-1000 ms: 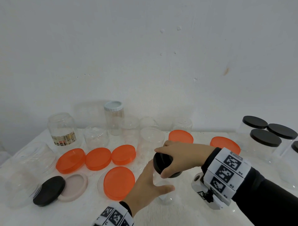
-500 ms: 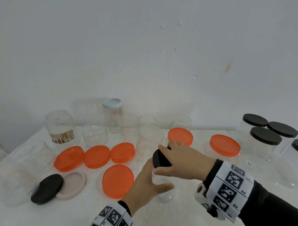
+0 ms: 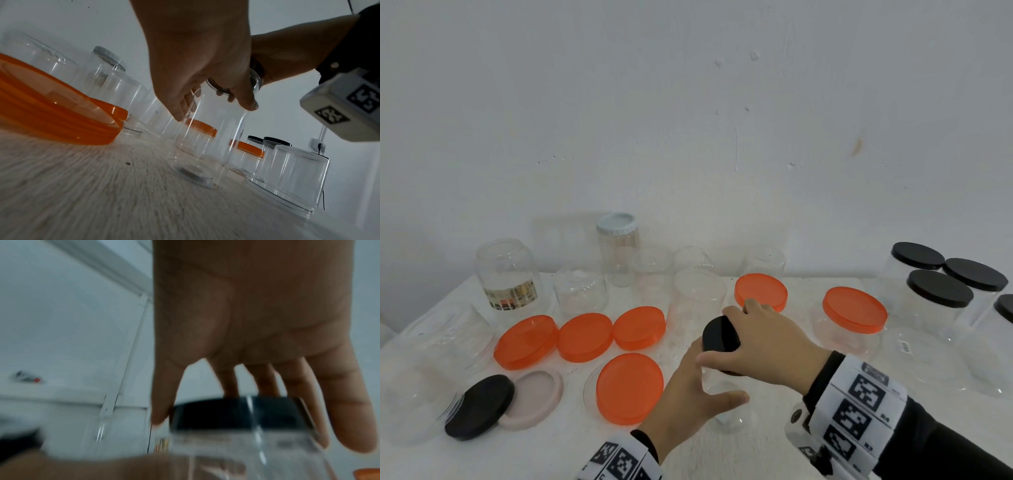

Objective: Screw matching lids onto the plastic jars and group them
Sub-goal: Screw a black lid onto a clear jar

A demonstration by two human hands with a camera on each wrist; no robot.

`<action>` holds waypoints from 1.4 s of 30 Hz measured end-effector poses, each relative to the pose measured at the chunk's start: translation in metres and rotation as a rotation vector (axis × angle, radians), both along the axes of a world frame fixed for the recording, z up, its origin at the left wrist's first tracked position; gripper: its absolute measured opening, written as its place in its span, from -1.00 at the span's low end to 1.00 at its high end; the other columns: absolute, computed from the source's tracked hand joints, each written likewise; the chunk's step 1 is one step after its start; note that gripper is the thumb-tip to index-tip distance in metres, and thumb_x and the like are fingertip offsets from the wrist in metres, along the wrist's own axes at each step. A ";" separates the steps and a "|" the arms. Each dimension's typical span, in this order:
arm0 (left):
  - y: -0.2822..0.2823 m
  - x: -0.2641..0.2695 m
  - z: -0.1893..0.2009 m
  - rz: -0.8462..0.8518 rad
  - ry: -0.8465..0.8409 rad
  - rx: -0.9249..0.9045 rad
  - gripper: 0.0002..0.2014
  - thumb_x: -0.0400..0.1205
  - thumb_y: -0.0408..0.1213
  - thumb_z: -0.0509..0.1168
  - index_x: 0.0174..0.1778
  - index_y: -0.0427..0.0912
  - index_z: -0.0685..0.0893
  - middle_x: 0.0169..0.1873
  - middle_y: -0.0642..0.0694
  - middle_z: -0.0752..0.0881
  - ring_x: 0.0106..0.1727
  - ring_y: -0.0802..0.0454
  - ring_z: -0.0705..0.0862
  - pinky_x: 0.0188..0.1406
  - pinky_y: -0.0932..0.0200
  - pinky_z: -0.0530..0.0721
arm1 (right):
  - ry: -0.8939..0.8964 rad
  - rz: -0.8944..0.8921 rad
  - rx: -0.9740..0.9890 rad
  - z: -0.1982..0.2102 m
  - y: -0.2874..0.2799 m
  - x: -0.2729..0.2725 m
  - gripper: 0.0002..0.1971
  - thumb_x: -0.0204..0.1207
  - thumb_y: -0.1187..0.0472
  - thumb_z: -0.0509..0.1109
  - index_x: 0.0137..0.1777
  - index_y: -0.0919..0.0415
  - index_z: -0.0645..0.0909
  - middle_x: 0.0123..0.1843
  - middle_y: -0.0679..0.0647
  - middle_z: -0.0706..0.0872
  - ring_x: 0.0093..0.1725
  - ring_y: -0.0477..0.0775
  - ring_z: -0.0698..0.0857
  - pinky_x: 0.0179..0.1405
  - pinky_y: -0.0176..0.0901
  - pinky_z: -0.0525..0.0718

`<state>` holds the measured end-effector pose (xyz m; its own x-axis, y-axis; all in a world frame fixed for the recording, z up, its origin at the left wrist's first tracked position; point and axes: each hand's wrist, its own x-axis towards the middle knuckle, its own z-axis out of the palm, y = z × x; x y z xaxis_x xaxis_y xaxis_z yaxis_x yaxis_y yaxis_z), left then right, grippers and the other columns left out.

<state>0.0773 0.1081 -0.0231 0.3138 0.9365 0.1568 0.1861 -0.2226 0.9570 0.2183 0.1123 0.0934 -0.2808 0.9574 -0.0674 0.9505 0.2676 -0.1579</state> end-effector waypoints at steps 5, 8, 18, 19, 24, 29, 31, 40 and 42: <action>-0.002 0.001 0.003 -0.019 0.009 -0.030 -0.21 0.36 0.04 0.59 0.43 0.41 0.30 0.36 0.42 0.49 0.43 0.45 0.40 0.30 0.49 0.39 | -0.032 0.258 -0.231 0.020 0.015 0.008 -0.19 0.41 -0.21 0.46 0.61 -0.28 0.16 0.32 -0.08 0.38 0.32 0.07 0.38 0.28 0.01 0.52; -0.001 0.000 0.003 -0.001 0.013 -0.034 -0.20 0.37 0.02 0.59 0.46 0.31 0.32 0.38 0.33 0.51 0.44 0.39 0.41 0.47 0.24 0.38 | -0.090 0.289 -0.199 0.023 0.019 0.005 -0.25 0.40 -0.24 0.45 0.58 -0.27 0.26 0.27 -0.06 0.43 0.27 0.07 0.47 0.22 -0.03 0.56; -0.002 0.000 0.003 -0.020 0.007 -0.033 -0.15 0.37 0.02 0.60 0.51 0.32 0.28 0.42 0.37 0.45 0.49 0.40 0.35 0.50 0.15 0.36 | -0.134 0.197 -0.105 0.014 0.015 0.003 -0.25 0.38 -0.45 0.31 0.53 -0.18 0.30 0.21 0.02 0.43 0.19 0.14 0.48 0.05 -0.05 0.56; -0.002 0.000 0.003 -0.015 0.004 -0.039 -0.15 0.35 0.03 0.60 0.51 0.32 0.29 0.42 0.37 0.46 0.48 0.40 0.36 0.51 0.14 0.36 | -0.120 0.207 -0.144 0.016 0.017 0.005 -0.24 0.38 -0.42 0.34 0.56 -0.21 0.26 0.22 -0.01 0.41 0.23 0.12 0.45 0.10 -0.04 0.56; -0.003 0.000 0.003 -0.001 0.008 -0.052 -0.15 0.33 0.08 0.59 0.48 0.34 0.29 0.40 0.37 0.47 0.47 0.40 0.37 0.47 0.24 0.34 | -0.048 0.278 -0.207 0.015 0.019 0.013 -0.22 0.42 -0.27 0.41 0.61 -0.30 0.15 0.34 -0.10 0.36 0.32 0.06 0.35 0.30 0.00 0.50; -0.004 0.001 0.005 -0.004 0.015 -0.058 -0.15 0.34 0.05 0.59 0.50 0.31 0.28 0.39 0.37 0.48 0.46 0.40 0.39 0.53 0.15 0.36 | 0.037 0.277 -0.127 0.001 0.015 0.020 -0.25 0.42 -0.35 0.32 0.60 -0.32 0.16 0.31 -0.15 0.35 0.27 -0.03 0.28 0.29 -0.08 0.44; -0.005 0.000 0.007 -0.007 0.014 -0.057 -0.14 0.34 0.04 0.59 0.51 0.30 0.28 0.39 0.37 0.48 0.46 0.39 0.39 0.55 0.09 0.36 | 0.047 0.273 -0.094 -0.003 0.015 0.021 -0.25 0.41 -0.39 0.30 0.59 -0.31 0.18 0.32 -0.15 0.36 0.26 -0.02 0.29 0.30 -0.07 0.44; -0.006 0.000 0.008 -0.013 0.016 -0.041 -0.15 0.36 -0.05 0.60 0.51 0.32 0.30 0.39 0.34 0.51 0.47 0.35 0.42 0.55 0.02 0.39 | 0.003 0.227 0.082 -0.016 0.006 0.019 -0.24 0.43 -0.44 0.16 0.62 -0.23 0.19 0.37 -0.09 0.40 0.23 0.06 0.34 0.33 -0.10 0.34; -0.006 0.000 0.009 -0.012 0.021 -0.034 -0.15 0.37 -0.06 0.60 0.51 0.32 0.30 0.40 0.33 0.51 0.47 0.33 0.43 0.54 0.01 0.41 | 0.005 0.213 0.111 -0.019 0.004 0.018 -0.25 0.46 -0.43 0.13 0.63 -0.21 0.18 0.39 -0.10 0.39 0.24 0.06 0.34 0.35 -0.10 0.33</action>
